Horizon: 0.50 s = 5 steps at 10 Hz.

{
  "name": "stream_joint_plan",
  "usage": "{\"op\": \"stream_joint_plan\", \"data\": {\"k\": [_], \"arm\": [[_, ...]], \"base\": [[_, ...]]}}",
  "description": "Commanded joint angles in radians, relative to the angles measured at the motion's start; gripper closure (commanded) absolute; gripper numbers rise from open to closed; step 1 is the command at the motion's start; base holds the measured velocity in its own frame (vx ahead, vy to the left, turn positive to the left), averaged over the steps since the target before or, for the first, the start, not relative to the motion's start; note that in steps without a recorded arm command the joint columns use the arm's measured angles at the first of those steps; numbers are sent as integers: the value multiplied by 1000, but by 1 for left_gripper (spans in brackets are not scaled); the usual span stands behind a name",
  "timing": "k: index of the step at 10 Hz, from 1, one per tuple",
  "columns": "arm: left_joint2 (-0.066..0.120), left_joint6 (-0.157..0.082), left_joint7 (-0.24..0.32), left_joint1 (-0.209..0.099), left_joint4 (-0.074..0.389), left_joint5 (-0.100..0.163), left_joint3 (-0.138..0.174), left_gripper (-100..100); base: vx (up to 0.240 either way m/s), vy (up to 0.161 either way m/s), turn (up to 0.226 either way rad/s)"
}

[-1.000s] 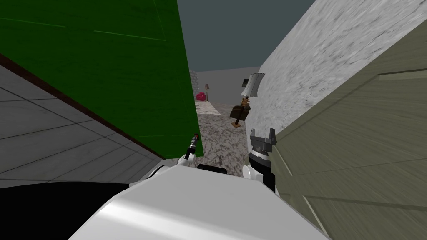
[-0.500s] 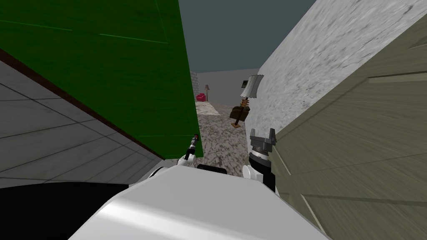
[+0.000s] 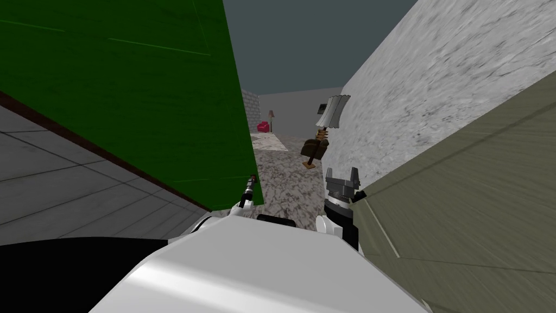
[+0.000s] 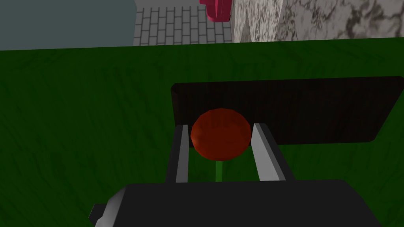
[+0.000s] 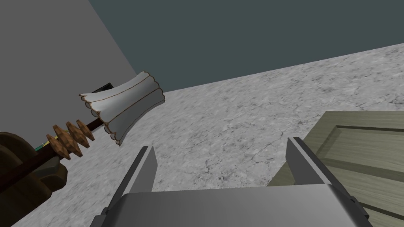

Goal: Push the door open

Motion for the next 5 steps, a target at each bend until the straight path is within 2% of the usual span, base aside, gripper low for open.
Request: {"op": "stream_joint_plan", "data": {"k": [1, 3, 4, 5], "arm": [[9, 2, -4, -5, 1, 13, 19, 100], [9, 2, -4, -5, 1, 13, 19, 100], [16, 6, -12, -7, 3, 29, 42, 100], [16, 6, -12, -7, -1, 29, 42, 100]], "base": [[169, -25, 37], [94, -14, 16], [104, -45, 45], [133, -54, 73]]}}
